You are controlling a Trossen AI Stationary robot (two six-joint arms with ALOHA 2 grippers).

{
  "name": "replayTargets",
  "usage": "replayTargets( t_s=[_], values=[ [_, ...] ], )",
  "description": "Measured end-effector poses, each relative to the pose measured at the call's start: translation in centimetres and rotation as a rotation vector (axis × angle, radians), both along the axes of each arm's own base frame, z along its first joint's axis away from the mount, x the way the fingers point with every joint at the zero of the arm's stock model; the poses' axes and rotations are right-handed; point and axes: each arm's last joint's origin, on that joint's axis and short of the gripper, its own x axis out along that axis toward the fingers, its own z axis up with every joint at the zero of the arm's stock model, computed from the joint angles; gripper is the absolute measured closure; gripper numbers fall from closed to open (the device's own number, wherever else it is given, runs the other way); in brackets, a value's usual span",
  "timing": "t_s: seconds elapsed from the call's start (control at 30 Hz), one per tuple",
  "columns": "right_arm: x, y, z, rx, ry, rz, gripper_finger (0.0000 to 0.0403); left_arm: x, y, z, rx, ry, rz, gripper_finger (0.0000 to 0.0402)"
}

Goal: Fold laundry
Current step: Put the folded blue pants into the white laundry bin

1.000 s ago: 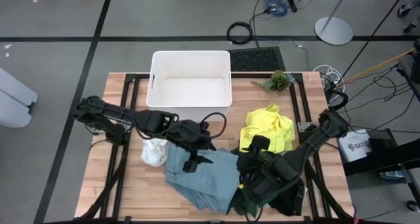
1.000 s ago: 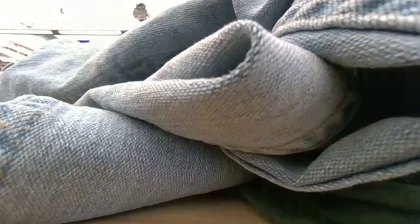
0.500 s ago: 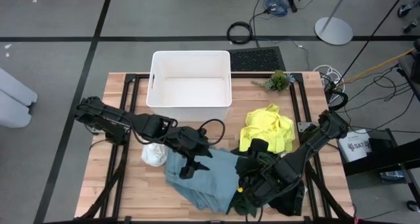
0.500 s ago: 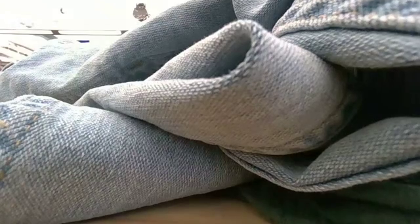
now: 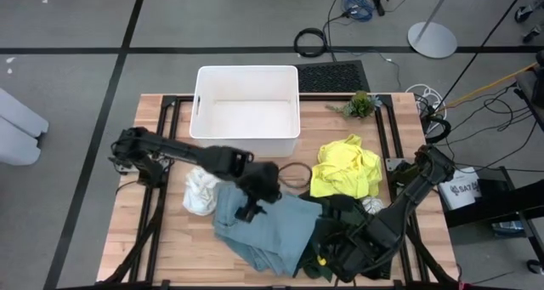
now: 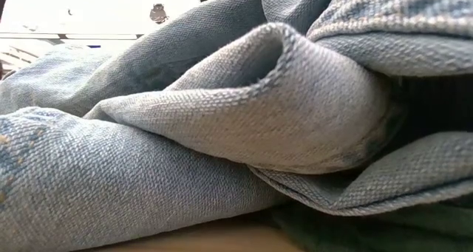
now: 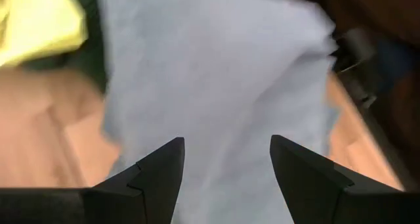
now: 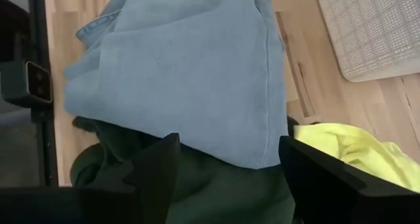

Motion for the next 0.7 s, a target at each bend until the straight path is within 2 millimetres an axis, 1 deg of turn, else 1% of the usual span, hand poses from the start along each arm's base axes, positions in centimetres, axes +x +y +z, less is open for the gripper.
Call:
replayTargets(
  t_s=[0.2, 0.27, 0.33, 0.4, 0.53, 0.7],
  values=[
    [0.7, -0.8, 0.0, -0.014, 0.041, 0.040, 0.0156, 0.0, 5.8, -0.3, -0.132, 0.058, 0.022, 0.0167],
    [1.0, -1.2, 0.0, -0.020, 0.044, 0.036, 0.0156, -0.3, 7.5, -0.4, -0.166, 0.082, 0.038, 0.0167],
    [1.2, -1.4, -0.1, -0.015, 0.047, 0.028, 0.0156, -0.5, 8.8, -0.9, -0.192, 0.116, 0.044, 0.0167],
    [1.2, -1.4, -0.1, -0.001, 0.053, 0.021, 0.0156, -0.6, 9.4, -1.9, -0.196, 0.179, 0.045, 0.0167],
    [1.0, -1.1, -0.1, 0.002, 0.048, 0.027, 0.0156, 0.1, 9.5, -4.0, -0.175, 0.239, -0.002, 0.0167],
    [1.0, -1.1, 0.0, -0.008, 0.032, 0.024, 0.0156, 1.2, 9.4, -6.6, -0.049, 0.268, -0.063, 0.0167]
  ],
)
